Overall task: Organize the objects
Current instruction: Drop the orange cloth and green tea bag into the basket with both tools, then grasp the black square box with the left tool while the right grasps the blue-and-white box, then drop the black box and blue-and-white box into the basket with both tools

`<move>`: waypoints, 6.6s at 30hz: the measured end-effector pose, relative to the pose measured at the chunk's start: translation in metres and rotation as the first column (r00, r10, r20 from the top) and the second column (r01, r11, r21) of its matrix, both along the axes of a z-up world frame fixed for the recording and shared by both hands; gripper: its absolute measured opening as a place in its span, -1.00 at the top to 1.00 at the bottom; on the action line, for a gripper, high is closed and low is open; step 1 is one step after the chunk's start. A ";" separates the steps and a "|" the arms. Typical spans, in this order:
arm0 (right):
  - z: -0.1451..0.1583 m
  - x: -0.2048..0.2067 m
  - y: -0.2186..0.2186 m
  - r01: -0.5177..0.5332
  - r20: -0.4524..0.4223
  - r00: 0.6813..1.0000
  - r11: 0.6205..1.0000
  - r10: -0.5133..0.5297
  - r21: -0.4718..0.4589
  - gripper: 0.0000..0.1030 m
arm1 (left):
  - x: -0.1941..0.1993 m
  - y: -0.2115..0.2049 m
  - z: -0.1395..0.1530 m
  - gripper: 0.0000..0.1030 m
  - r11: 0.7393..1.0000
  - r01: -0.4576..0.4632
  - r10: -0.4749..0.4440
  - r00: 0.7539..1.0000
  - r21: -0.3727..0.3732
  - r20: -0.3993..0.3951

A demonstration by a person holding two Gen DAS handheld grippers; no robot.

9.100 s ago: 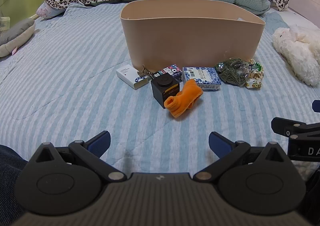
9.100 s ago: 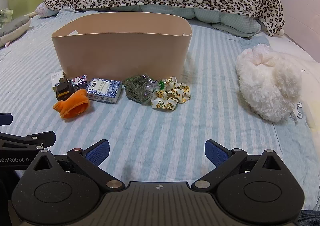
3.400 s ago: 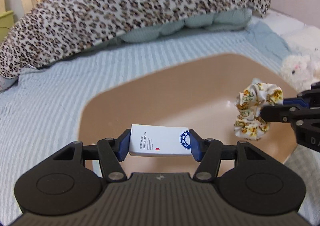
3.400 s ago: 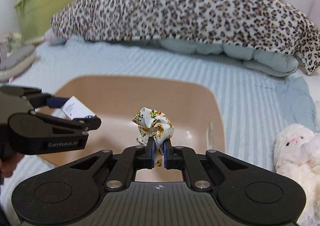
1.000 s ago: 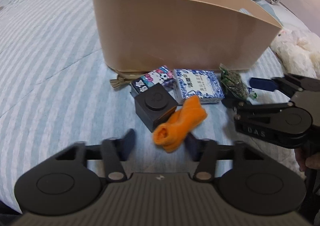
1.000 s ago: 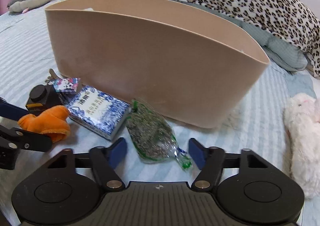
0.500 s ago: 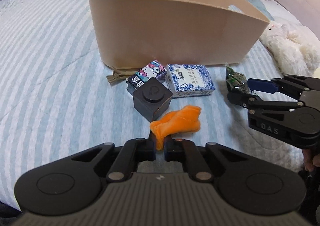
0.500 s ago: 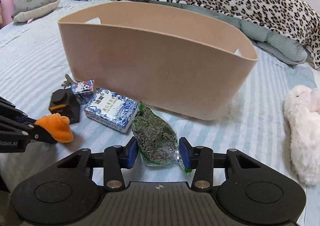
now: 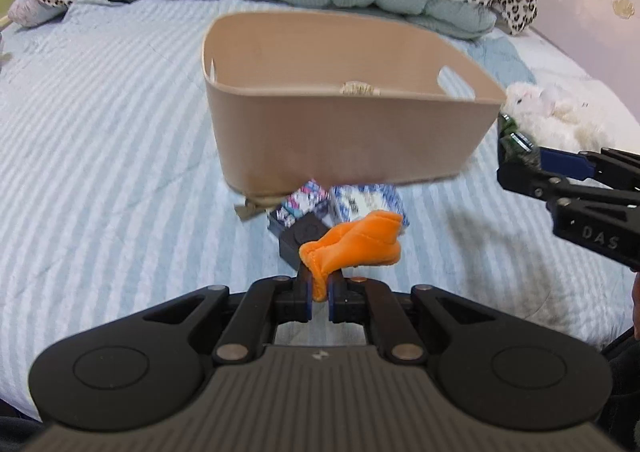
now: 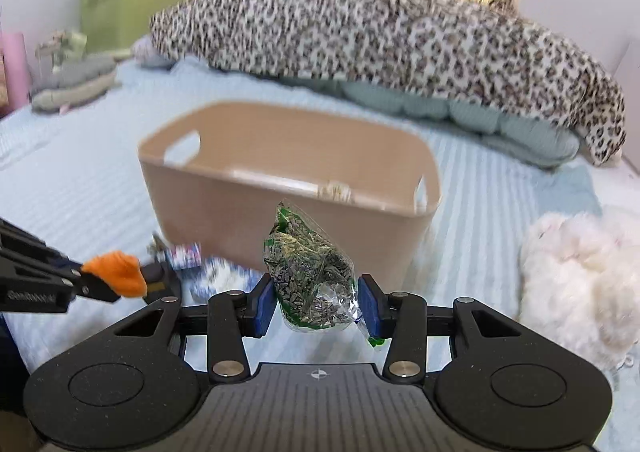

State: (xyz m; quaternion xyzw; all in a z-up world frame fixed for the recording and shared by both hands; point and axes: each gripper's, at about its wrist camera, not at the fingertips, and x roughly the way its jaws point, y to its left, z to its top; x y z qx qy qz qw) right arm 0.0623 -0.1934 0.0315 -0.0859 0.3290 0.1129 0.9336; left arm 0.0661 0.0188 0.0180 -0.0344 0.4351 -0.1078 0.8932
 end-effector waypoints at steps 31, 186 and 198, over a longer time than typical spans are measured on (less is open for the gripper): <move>0.031 0.126 0.008 0.068 0.127 0.989 0.997 -0.071 0.027 0.20 | 0.166 -0.018 0.035 0.85 0.983 -0.054 0.029 0.989 0.176 0.142; 0.053 0.041 0.024 0.101 0.199 0.974 0.993 -0.111 0.061 -0.23 | 0.055 -0.012 0.088 0.35 0.993 0.042 -0.066 0.971 0.110 0.228; 0.052 0.111 0.027 0.128 0.182 0.974 0.990 -0.136 0.051 -0.23 | 0.155 -0.032 0.076 0.35 0.983 -0.053 0.011 0.973 0.174 0.232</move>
